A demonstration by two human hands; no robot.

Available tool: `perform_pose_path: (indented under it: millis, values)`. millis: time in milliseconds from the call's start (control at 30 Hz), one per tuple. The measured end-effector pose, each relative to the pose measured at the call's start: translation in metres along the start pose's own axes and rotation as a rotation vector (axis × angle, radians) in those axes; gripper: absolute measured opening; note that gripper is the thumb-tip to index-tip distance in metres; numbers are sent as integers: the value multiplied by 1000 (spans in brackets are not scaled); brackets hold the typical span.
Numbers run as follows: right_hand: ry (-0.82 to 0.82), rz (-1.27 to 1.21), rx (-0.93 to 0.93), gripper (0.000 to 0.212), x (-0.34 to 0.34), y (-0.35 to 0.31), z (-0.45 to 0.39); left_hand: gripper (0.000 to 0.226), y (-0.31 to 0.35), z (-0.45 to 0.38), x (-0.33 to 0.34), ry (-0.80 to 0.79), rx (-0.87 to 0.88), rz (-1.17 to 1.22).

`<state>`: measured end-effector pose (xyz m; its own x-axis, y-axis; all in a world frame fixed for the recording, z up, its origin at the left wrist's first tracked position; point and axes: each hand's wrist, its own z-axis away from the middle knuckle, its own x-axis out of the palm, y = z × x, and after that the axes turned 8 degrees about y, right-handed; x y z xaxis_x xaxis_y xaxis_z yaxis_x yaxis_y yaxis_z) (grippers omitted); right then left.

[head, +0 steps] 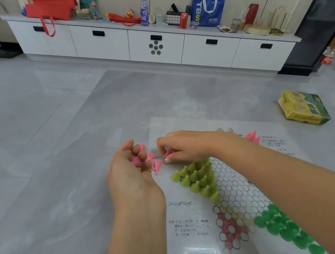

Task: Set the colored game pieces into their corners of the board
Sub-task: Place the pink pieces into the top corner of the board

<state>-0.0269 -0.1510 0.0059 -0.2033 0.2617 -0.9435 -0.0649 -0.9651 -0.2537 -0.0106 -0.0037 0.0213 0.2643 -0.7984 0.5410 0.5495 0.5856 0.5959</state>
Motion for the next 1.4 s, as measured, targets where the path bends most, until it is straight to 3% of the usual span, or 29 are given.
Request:
perform_pose_path:
  millis: [567, 700, 800, 900, 1000, 1100, 1200, 1300, 1400]
  values:
    - [41, 140, 155, 11, 7, 2, -1, 29, 3, -1, -1, -35, -121, 122]
    - [193, -165, 228, 9, -4, -1, 5, 29, 0, -1, 0, -51, -206, 137]
    - [375, -352, 114, 8, -27, -22, 16, 27, -4, -3, 1, -96, -236, 169]
    - [379, -374, -28, 6, -38, -53, 29, 26, -8, -2, 3, -173, -279, 184]
    - [353, -348, -50, 13, -34, -62, 37, 26, -11, 2, 4, -273, -316, 203]
    - [390, -425, 2, 20, -36, -55, 45, 25, -13, 6, 5, -325, -310, 182]
    - [542, -586, 89, 16, -42, -49, 51, 28, -10, 9, 6, -266, -316, 121]
    - [675, -962, 294, 7, -46, -31, 60, 23, -9, 11, 7, -239, -340, 75]
    - [666, -1349, 531, 6, -49, -4, 78, 25, -11, 15, 7, -237, -351, 1]
